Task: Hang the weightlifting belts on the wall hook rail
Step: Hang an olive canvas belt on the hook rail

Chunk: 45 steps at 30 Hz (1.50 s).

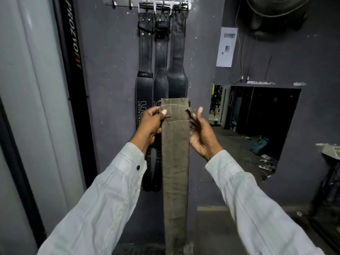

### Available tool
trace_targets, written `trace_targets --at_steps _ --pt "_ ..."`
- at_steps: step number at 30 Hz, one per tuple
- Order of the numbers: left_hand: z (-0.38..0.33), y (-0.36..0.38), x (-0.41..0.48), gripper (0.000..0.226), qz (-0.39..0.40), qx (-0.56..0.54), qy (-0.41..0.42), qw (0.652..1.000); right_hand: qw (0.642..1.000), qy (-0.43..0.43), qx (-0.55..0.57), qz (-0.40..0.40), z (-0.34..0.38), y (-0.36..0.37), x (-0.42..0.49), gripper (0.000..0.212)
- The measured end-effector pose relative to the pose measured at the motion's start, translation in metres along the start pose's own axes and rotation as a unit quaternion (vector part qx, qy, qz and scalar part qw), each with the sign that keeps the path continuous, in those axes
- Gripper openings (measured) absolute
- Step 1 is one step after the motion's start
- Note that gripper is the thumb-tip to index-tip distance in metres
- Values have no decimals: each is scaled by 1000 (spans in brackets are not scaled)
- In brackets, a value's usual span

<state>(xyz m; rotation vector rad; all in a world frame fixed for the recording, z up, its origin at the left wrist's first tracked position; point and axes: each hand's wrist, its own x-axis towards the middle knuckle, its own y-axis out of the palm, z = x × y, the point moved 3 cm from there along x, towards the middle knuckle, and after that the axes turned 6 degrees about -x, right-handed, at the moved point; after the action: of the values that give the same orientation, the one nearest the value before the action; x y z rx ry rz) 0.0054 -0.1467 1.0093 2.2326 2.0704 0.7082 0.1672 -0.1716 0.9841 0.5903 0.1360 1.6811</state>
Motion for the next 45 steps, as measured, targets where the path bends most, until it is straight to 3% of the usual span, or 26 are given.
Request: trace_targets --at_steps 3,7,15,19,26,33,37,45 --pt "7 2 -6 14 3 16 -9 1000 1000 3 9 -6 -5 -10 3 43" --pt "12 4 -13 12 -1 38 14 999 996 -32 -77 16 -4 -12 3 34" --pt "16 -10 -9 20 -35 155 56 986 967 3 -252 46 2 -24 18 15" --pt "18 -23 0 29 -68 233 73 967 935 -2 -349 64 -1 -16 30 36" --pt "15 -48 29 48 -110 260 126 951 922 -31 -382 61 -15 4 70 60" --pt "1 -90 88 44 -134 249 192 940 914 -78 -386 95 -22 48 136 41" --pt "-15 -126 150 53 -116 237 194 945 908 -110 -397 84 -27 75 192 50" --pt "-77 -154 263 54 -93 247 262 928 906 -172 -380 70 -1 124 301 43"
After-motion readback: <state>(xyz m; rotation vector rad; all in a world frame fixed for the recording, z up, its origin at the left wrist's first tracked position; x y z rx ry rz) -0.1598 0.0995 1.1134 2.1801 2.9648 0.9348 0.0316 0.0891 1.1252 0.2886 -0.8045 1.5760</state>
